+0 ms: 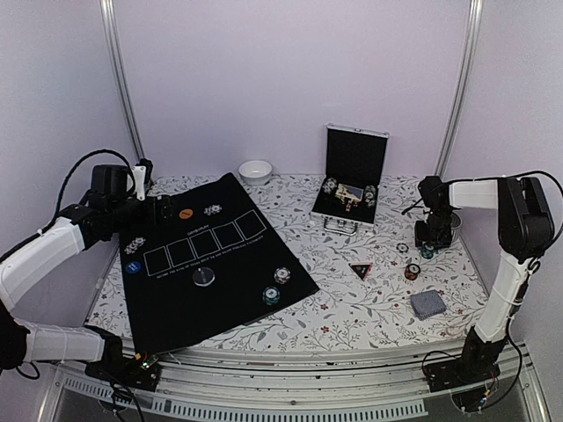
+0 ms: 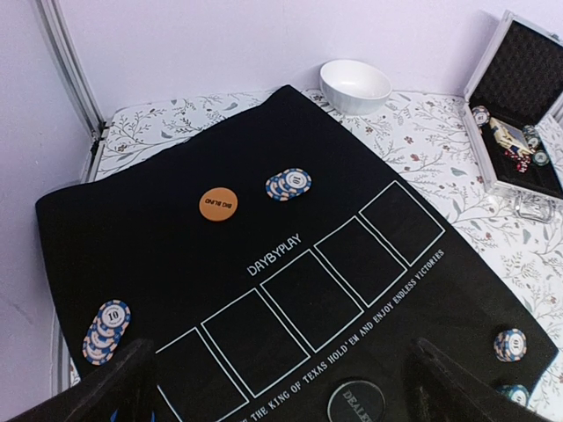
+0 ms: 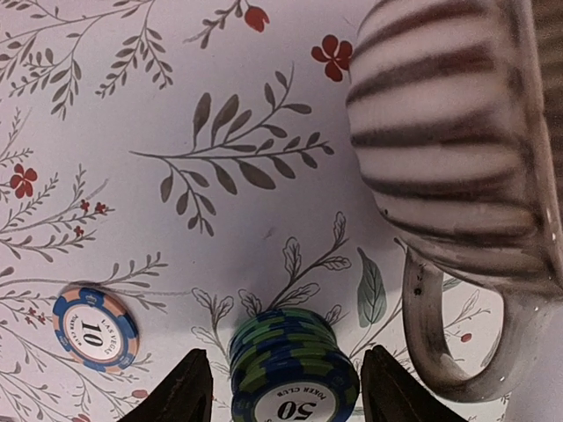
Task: Distribute texas hold em gaming equipment
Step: Pick up the pile of poker chips from the pile of poker chips.
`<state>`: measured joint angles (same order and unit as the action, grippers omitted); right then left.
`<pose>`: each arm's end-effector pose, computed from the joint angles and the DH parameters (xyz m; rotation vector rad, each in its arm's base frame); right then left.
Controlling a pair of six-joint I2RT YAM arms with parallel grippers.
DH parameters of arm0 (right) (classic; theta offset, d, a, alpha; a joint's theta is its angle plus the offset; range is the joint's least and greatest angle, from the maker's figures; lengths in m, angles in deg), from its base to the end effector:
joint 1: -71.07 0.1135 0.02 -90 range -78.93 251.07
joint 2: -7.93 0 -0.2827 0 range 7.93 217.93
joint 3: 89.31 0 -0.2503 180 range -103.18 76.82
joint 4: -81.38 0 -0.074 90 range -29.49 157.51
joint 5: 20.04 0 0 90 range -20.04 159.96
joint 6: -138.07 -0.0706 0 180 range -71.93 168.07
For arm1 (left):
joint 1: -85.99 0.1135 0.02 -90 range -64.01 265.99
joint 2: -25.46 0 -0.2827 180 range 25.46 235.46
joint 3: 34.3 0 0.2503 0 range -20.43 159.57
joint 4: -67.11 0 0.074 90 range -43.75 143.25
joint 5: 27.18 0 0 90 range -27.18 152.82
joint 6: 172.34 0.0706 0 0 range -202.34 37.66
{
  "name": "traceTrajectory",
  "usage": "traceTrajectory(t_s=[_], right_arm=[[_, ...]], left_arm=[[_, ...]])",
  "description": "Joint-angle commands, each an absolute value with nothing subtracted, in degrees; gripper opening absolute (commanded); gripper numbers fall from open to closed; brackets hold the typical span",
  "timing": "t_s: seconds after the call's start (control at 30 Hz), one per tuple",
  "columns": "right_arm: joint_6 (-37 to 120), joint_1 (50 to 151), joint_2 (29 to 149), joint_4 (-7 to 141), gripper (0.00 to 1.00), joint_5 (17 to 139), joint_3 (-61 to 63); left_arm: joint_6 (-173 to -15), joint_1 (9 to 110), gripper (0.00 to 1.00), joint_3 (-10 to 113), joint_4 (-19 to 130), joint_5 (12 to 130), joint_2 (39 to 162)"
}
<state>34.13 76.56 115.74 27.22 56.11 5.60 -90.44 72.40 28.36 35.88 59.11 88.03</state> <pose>0.3696 0.0185 0.1472 0.2507 2.8515 -0.2871 0.2574 -0.0575 0.2901 0.0627 2.1161 -0.1574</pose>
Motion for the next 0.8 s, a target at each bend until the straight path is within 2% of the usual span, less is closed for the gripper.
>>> traceTrajectory(t_s=[0.0,0.47,0.67,0.77], right_arm=[[34.39,75.9,116.66,28.75,0.53,57.0,6.67],[35.08,75.16,116.46,28.77,0.5,58.28,7.13],[35.23,74.62,116.37,28.75,0.55,58.72,7.13],[35.47,74.5,116.3,28.79,0.5,58.95,7.13]], left_arm=[[-89.71,72.81,0.98,27.73,36.89,58.91,88.13],[-89.72,72.8,0.98,27.76,36.88,58.72,88.15],[-89.65,72.82,0.98,27.75,36.89,58.74,88.13],[-89.68,72.83,0.98,27.78,36.85,58.71,88.13]])
